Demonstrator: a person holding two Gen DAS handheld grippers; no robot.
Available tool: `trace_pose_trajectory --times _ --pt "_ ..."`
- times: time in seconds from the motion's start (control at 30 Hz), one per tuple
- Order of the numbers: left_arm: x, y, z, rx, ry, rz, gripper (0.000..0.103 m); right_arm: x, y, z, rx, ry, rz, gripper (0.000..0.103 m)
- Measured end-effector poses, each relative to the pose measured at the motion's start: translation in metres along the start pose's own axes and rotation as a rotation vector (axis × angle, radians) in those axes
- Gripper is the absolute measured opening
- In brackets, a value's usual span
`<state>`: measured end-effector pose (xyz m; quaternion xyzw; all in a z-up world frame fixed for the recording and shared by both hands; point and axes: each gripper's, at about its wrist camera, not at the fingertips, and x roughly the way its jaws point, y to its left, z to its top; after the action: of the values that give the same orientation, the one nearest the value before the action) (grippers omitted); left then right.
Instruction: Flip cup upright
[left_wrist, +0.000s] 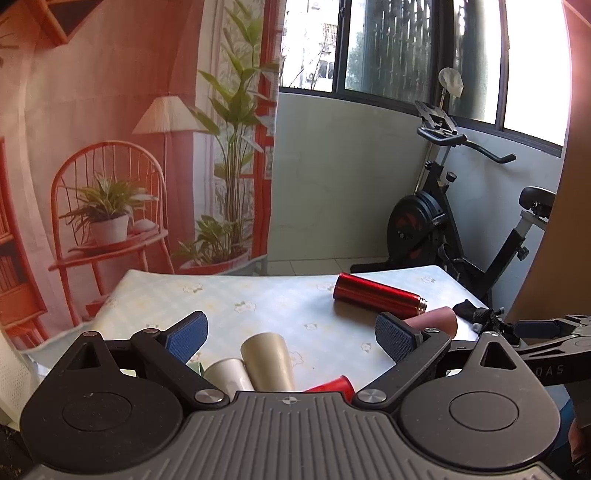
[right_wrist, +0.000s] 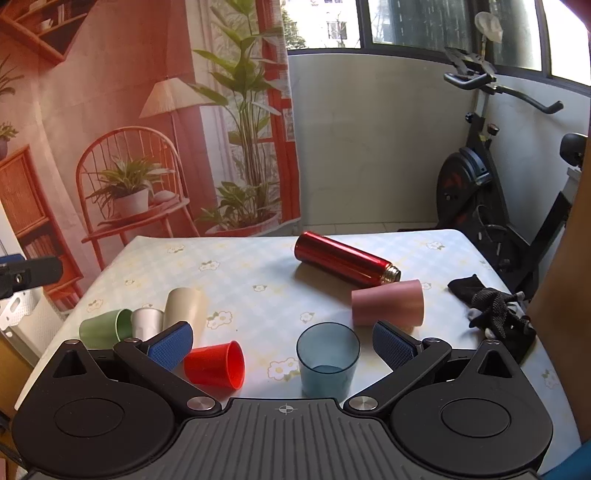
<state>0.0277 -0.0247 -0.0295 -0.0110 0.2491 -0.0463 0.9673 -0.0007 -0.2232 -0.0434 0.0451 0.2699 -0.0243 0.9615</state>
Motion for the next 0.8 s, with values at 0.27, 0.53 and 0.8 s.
trace_pose_trajectory --times 0.27,0.53,0.8 --pt "-0.0031 0.0002 -0.0003 -0.005 -0.009 0.012 0.099 -0.0036 -0.0025 0.0003 0.01 -0.028 -0.01 0.103" --pt "-0.0044 -0.0009 -0.0001 -0.001 -0.013 0.02 0.099 -0.0054 -0.0021 0.0002 0.009 -0.034 -0.015 0.103" --pt "-0.0072 -0.0015 0.0007 0.001 -0.022 0.021 0.099 -0.0058 -0.0018 0.0002 0.009 -0.036 -0.015 0.103"
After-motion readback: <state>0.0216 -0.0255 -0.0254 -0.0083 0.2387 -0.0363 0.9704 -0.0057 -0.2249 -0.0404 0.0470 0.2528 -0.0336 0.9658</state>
